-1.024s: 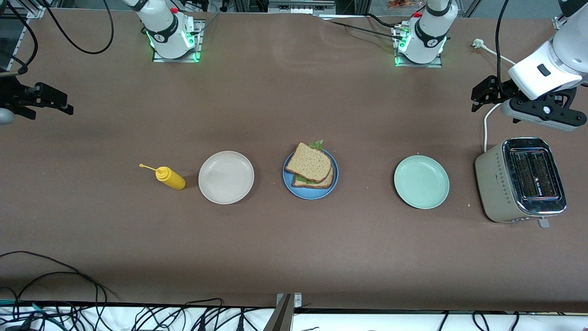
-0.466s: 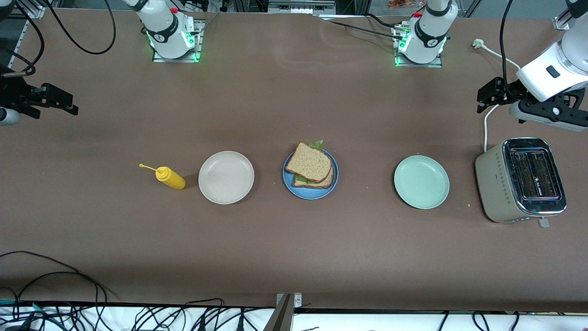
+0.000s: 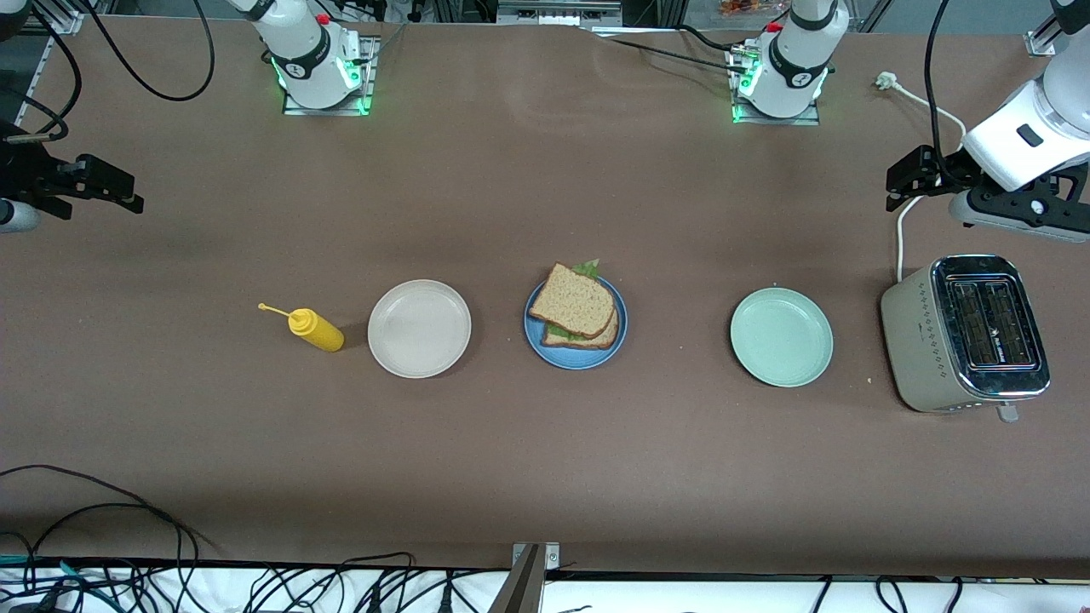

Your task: Make sandwich in blue plate with both arms

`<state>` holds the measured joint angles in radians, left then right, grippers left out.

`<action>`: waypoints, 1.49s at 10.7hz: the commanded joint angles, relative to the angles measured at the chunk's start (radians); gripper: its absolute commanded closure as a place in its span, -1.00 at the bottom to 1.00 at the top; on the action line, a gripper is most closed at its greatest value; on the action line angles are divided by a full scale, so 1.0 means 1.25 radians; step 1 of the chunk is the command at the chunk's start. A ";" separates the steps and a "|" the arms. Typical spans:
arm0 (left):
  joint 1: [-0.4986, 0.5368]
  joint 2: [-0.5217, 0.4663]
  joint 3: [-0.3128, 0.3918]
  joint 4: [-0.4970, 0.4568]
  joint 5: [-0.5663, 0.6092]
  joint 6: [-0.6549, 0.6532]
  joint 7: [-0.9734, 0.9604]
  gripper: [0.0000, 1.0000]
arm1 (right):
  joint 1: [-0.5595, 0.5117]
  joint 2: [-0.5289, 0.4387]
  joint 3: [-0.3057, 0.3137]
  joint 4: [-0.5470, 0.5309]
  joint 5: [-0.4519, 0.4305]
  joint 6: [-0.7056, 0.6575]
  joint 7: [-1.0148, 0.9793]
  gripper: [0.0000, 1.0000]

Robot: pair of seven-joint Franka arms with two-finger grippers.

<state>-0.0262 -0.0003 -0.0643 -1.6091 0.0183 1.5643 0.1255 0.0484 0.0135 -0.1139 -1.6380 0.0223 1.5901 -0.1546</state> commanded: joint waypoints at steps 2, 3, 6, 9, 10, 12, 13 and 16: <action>0.003 -0.002 -0.003 0.005 -0.009 -0.011 -0.008 -1.00 | 0.002 -0.019 0.003 -0.013 -0.019 -0.004 0.012 -1.00; 0.003 -0.003 -0.003 0.005 -0.007 -0.011 -0.008 -1.00 | 0.002 -0.018 0.003 -0.013 -0.019 -0.004 0.011 -1.00; 0.004 -0.003 -0.001 0.012 -0.007 -0.012 -0.008 -1.00 | 0.002 -0.019 -0.003 -0.010 -0.017 -0.007 0.010 -1.00; 0.003 -0.001 -0.001 0.015 -0.009 -0.011 -0.008 -1.00 | -0.003 -0.010 -0.019 0.025 -0.009 -0.024 0.011 -1.00; 0.003 -0.001 -0.001 0.015 -0.011 -0.012 -0.008 -1.00 | -0.001 -0.010 -0.018 0.026 -0.010 -0.025 0.012 -1.00; 0.001 -0.001 -0.003 0.015 -0.011 -0.011 -0.008 -1.00 | 0.003 -0.010 -0.013 0.024 -0.018 -0.035 0.012 -1.00; 0.001 -0.002 -0.003 0.015 -0.011 -0.012 -0.008 -1.00 | 0.003 -0.010 -0.013 0.024 -0.019 -0.035 0.012 -1.00; 0.003 -0.002 -0.003 0.015 -0.011 -0.016 -0.006 -1.00 | 0.003 -0.010 -0.012 0.024 -0.019 -0.042 0.011 -1.00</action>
<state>-0.0267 -0.0006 -0.0655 -1.6043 0.0184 1.5626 0.1237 0.0482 0.0064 -0.1318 -1.6205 0.0161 1.5613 -0.1546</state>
